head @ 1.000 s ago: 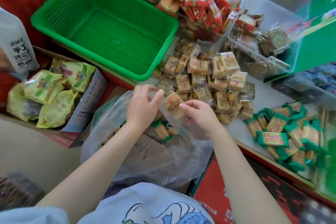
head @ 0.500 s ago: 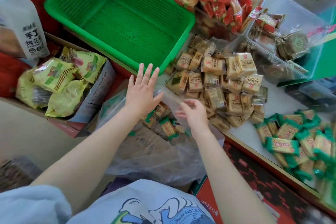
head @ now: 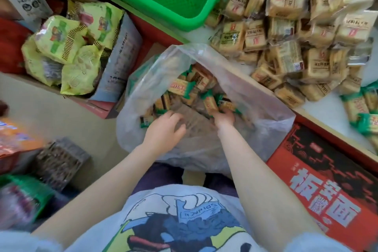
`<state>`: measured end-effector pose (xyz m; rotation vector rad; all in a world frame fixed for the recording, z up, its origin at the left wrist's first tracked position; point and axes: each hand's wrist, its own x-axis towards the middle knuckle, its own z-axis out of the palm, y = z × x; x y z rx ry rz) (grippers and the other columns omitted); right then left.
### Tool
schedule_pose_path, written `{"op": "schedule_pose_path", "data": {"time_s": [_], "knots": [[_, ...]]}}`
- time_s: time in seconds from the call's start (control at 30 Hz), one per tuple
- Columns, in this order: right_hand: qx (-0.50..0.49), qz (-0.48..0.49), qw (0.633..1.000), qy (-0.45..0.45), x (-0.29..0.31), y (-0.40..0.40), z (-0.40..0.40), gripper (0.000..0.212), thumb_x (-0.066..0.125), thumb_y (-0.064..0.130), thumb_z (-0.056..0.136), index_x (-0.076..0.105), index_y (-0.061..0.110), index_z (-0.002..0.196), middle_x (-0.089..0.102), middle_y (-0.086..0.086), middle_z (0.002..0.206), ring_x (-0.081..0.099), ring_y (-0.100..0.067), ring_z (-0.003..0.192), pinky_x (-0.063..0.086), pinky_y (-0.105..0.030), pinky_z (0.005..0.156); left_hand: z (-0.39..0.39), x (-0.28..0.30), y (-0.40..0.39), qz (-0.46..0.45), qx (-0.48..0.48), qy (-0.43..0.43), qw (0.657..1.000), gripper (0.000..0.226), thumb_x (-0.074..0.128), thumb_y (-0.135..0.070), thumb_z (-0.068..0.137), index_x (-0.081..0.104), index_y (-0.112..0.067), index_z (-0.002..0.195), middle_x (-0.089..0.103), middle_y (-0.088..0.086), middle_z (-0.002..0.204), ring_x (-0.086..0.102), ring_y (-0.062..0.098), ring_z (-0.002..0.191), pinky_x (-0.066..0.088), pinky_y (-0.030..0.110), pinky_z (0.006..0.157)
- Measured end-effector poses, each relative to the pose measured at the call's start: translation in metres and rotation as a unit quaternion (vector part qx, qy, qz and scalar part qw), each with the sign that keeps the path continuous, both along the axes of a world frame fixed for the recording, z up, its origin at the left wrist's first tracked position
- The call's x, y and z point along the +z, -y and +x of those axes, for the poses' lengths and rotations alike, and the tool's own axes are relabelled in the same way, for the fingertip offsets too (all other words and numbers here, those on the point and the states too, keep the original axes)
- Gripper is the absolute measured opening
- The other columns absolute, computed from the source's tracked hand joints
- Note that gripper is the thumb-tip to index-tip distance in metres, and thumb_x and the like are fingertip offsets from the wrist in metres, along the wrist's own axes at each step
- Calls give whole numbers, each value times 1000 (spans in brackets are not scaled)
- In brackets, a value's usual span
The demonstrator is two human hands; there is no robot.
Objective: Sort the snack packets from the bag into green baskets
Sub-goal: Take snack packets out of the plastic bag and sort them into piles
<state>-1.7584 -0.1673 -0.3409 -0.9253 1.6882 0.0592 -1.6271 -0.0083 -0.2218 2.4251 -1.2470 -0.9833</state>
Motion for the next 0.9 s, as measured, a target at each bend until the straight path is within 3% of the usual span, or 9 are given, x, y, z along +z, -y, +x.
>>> {"op": "schedule_pose_path", "data": {"time_s": [0.07,0.13,0.27,0.37,0.47,0.57,0.67,0.8,0.9], "knots": [[15,-3,1000,-4,30,-4,11,45,79,22,78,68,3,118,67,-17,124,64,-35,112,51,-49,101,3,5,-1,-11,10,-18,1000,32,52,-33,101,61,-19,129,59,3,119,59,22,105,38,28,72],[66,-27,997,-4,54,-5,11,40,75,20,86,68,-1,119,67,-15,121,63,-31,110,51,-43,98,4,10,-3,-17,17,-27,999,31,52,-32,102,60,-21,129,58,0,121,58,19,107,37,27,73],[207,-62,974,62,120,-9,-21,28,76,22,86,65,17,111,65,0,110,62,-20,97,51,-31,80,-4,29,0,-56,23,-32,998,44,55,-33,99,48,-25,142,48,-3,140,49,14,124,41,25,86],[173,-48,967,181,173,-1,-58,23,78,11,86,64,20,101,69,-2,102,67,-17,88,58,-28,68,-21,51,19,-86,-2,-76,993,56,62,-36,96,41,-32,148,43,-7,147,42,9,130,40,28,99],[112,-55,959,255,218,16,-95,23,75,4,87,68,10,109,73,-4,98,68,-11,84,55,-23,67,-48,77,52,-95,-6,-167,981,46,70,-33,92,56,-31,136,61,-13,126,58,5,112,49,31,95],[78,-103,950,284,250,38,-134,19,72,7,91,67,14,108,73,2,95,68,-10,85,56,-26,72,-85,104,96,-98,10,-248,964,24,76,-23,88,68,-20,110,71,-6,93,69,8,78,53,28,67],[72,-206,948,230,266,62,-188,29,70,22,94,58,29,119,67,6,110,66,-10,98,53,-21,78,-124,132,144,-93,11,-297,950,16,79,-19,86,69,-15,98,71,-2,78,67,9,62,53,24,59],[167,-313,924,144,286,83,-266,64,78,32,85,42,56,132,48,19,134,48,6,121,39,-4,88,-179,152,209,-41,-32,-317,947,25,79,-40,82,73,-17,90,63,-3,65,55,10,54,43,26,57],[247,-336,903,107,287,100,-313,71,83,30,81,48,35,143,47,12,141,40,-1,129,31,-5,100,-229,154,253,-26,-20,-357,933,35,76,-55,66,75,-22,76,64,-5,62,54,11,49,41,29,57]]}}
